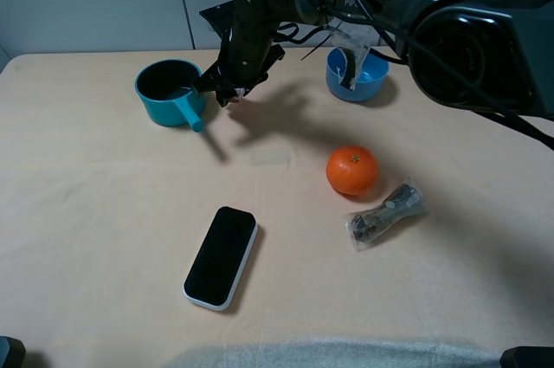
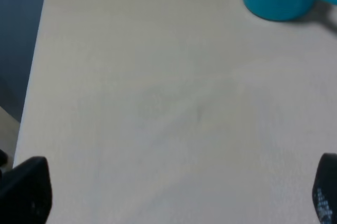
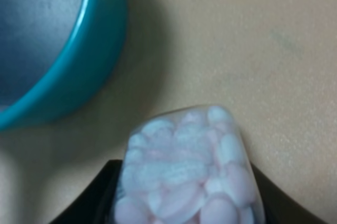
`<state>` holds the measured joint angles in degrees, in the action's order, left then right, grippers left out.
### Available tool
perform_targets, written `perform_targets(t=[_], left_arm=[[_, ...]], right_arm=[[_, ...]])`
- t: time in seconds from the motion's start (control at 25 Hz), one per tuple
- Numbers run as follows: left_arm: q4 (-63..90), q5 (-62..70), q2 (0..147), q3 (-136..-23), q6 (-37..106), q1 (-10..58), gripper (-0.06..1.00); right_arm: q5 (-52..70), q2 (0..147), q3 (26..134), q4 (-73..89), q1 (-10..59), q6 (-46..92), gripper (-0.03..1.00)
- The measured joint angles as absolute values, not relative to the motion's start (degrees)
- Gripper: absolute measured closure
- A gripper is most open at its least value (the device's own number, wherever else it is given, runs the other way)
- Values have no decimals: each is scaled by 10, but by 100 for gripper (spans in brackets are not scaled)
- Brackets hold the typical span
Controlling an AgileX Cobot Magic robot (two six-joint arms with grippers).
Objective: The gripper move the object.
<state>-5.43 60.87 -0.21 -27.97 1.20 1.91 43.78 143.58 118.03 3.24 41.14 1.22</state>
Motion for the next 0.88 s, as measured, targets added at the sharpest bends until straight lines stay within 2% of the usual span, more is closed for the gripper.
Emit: perform_targets(t=[0.64,0.76,0.88], left_arm=[[-54,609,-2,-280,12,19,-5],[-54,609,-2,-280,12,19,-5],[-54,609,-2,-280,12,19,-5]], right_arm=[[436,1436,1180,34,411,12,66],[436,1436,1180,34,411,12,62],[432,1436,1180,37,411,12,54]])
